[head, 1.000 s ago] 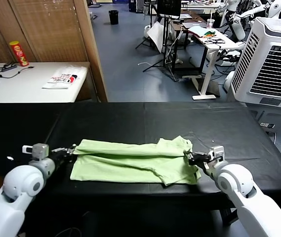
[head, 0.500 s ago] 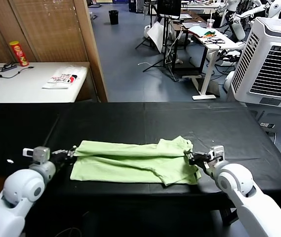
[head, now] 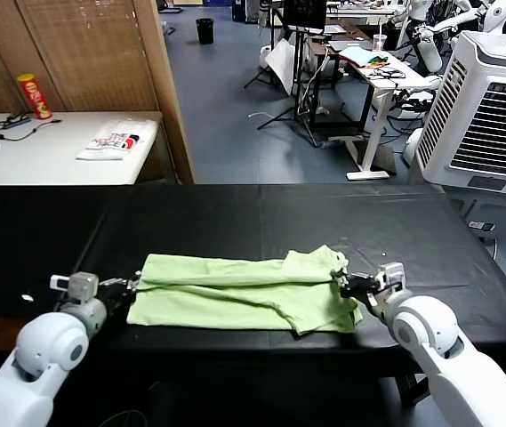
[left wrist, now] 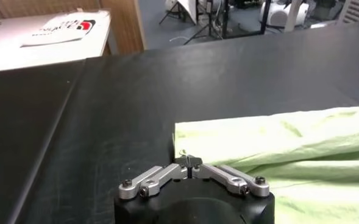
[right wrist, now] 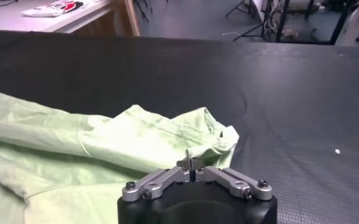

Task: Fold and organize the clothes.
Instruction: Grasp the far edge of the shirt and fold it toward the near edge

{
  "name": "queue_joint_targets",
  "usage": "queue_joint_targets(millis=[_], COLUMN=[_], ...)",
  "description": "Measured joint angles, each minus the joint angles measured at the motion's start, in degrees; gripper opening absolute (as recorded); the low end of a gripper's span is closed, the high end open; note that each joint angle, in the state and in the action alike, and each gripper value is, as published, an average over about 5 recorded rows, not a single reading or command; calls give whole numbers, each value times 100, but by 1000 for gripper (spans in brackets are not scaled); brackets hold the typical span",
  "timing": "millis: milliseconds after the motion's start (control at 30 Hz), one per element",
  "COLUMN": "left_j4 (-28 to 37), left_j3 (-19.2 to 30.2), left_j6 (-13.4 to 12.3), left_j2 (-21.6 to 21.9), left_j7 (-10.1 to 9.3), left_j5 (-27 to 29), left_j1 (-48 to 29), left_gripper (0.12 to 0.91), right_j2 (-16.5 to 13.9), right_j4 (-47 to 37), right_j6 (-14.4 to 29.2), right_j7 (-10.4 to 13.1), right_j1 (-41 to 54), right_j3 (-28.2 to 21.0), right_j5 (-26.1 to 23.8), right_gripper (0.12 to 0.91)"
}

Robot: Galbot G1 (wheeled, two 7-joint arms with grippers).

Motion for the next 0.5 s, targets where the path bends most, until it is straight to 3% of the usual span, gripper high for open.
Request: queue_joint_targets(millis=[500], left_j4=[-13], left_j3=[-93], left_j6=[0], left_j2=[-38], left_j7=[-26], left_j5=[203], left_j1=[204], left_gripper=[125], right_j2=[-40], right_j4=[173], right_j6=[0], right_j7=[-88], right_j1=[-310], right_j3=[71], right_j5=[-201], right_gripper=[129])
